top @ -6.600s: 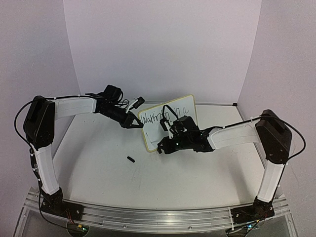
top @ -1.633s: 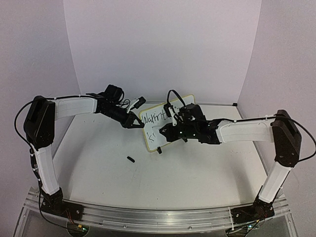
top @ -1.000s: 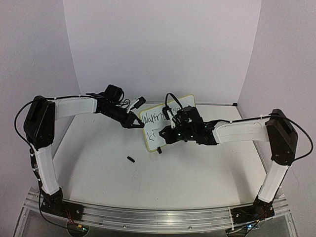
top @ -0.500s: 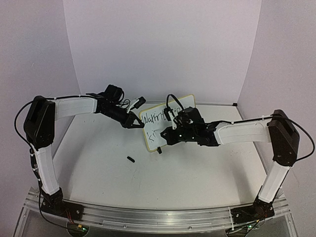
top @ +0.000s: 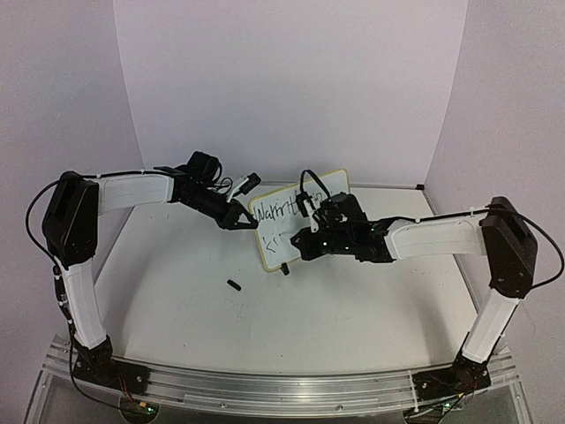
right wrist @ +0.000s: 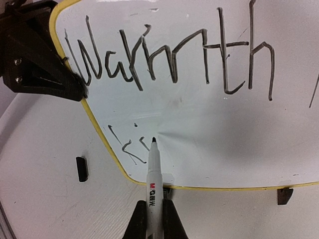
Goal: Write a sentence on the whiteboard
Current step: Write on the whiteboard with the whiteboard.
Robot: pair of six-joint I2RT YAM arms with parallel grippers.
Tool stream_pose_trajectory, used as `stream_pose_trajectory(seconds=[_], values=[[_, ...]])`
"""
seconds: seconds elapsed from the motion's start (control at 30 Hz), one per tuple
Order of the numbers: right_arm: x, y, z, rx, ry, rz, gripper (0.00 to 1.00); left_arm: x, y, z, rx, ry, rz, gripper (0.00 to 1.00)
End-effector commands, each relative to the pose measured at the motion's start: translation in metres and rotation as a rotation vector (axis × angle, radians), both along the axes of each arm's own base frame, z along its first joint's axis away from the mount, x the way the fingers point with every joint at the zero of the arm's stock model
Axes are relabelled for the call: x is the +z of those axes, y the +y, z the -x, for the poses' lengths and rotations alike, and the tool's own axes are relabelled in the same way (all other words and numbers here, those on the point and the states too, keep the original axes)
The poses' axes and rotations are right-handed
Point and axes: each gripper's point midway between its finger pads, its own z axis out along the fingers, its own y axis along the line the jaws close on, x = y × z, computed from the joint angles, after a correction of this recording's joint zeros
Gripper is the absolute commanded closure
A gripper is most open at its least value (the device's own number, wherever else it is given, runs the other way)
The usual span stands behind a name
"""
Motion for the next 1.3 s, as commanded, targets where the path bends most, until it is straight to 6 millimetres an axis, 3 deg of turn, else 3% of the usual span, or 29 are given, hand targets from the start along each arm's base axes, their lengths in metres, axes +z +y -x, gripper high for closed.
stream_pose_trajectory(seconds=[0.0, 0.27, 0.77, 1.27], values=[[0.009, 0.006, -0.014, -0.007, -0.036, -0.005, 1.00, -0.051, 0.000, 0.034, -0.039, 0.152, -0.134, 1.00], [0.002, 0.007, -0.016, -0.005, -0.020, -0.003, 1.00, -0.051, 0.001, 0.034, -0.040, 0.152, -0.136, 1.00], [-0.031, -0.009, 0.001, -0.032, 0.069, 0.023, 1.00, -0.051, 0.000, 0.034, -0.040, 0.154, -0.134, 1.00], [0.007, 0.005, -0.012, -0.005, -0.012, -0.019, 1.00, -0.050, 0.000, 0.035, -0.042, 0.150, -0.133, 1.00]])
